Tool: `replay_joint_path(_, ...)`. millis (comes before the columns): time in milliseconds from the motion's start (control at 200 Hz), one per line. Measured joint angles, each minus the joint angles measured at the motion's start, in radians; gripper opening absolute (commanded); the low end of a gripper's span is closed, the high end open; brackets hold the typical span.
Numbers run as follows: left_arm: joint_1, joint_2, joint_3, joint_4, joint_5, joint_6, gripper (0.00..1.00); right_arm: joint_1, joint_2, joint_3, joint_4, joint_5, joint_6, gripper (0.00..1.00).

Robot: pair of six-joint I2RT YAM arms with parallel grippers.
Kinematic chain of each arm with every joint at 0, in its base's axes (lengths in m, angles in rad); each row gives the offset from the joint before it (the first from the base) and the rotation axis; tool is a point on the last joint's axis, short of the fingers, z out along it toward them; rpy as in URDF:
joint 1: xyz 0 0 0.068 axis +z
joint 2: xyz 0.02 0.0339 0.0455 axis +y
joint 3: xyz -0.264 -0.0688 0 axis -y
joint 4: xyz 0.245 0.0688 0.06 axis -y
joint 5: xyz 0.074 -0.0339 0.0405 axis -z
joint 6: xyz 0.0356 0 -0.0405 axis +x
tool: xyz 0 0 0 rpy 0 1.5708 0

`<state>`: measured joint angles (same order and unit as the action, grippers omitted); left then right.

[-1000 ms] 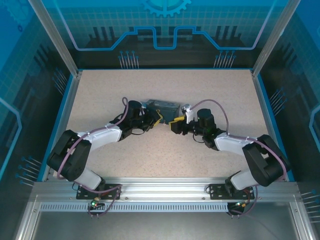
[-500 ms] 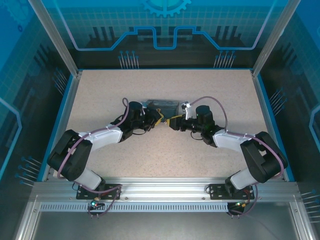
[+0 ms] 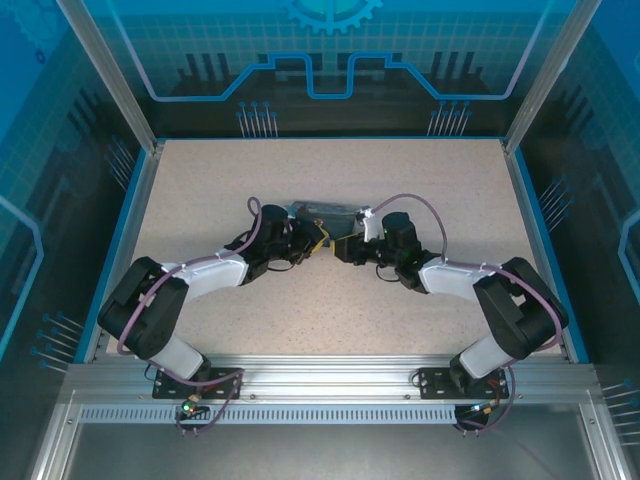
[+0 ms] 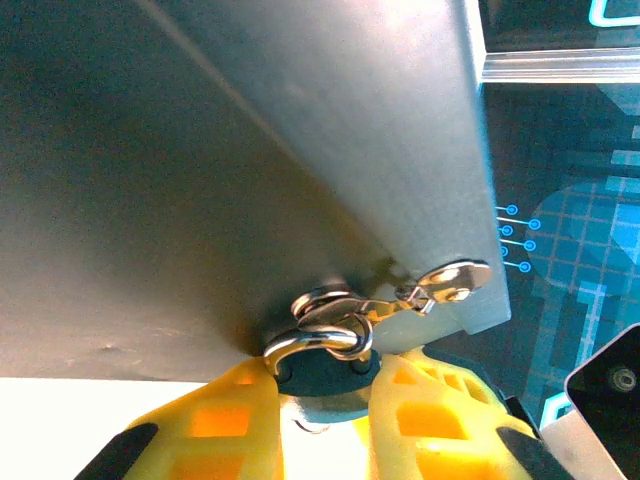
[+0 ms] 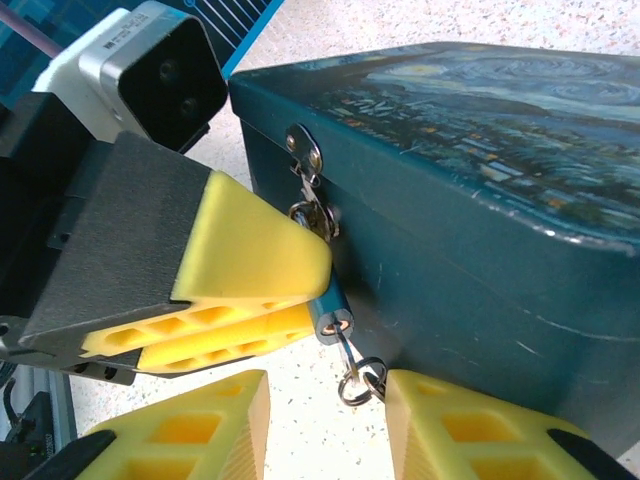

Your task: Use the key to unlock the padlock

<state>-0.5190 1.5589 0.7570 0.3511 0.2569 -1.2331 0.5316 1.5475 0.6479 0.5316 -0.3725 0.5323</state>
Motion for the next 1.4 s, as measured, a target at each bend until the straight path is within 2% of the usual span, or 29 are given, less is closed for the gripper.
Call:
replay_joint_path(670,-0.008,0.032,0.0,0.044,-0.025,-0.025,0.01,0.005,0.053,0.002,0.04,0.032,0.049,0.27)
replay_joint_path(1111,-0.014,0.032,0.0,0.048,-0.033,-0.026,0.01,0.005,0.061,0.003,0.092,0.044,0.156,0.23)
replay_joint_path(1256,-0.014,0.035,0.0,0.058,-0.033,-0.026,0.01,0.005,0.062,0.008,0.09,0.048,0.169,0.2)
replay_joint_path(1401,-0.015,0.037,0.0,0.063,-0.032,-0.026,0.01,0.005,0.066,0.008,0.089,0.056,0.182,0.11)
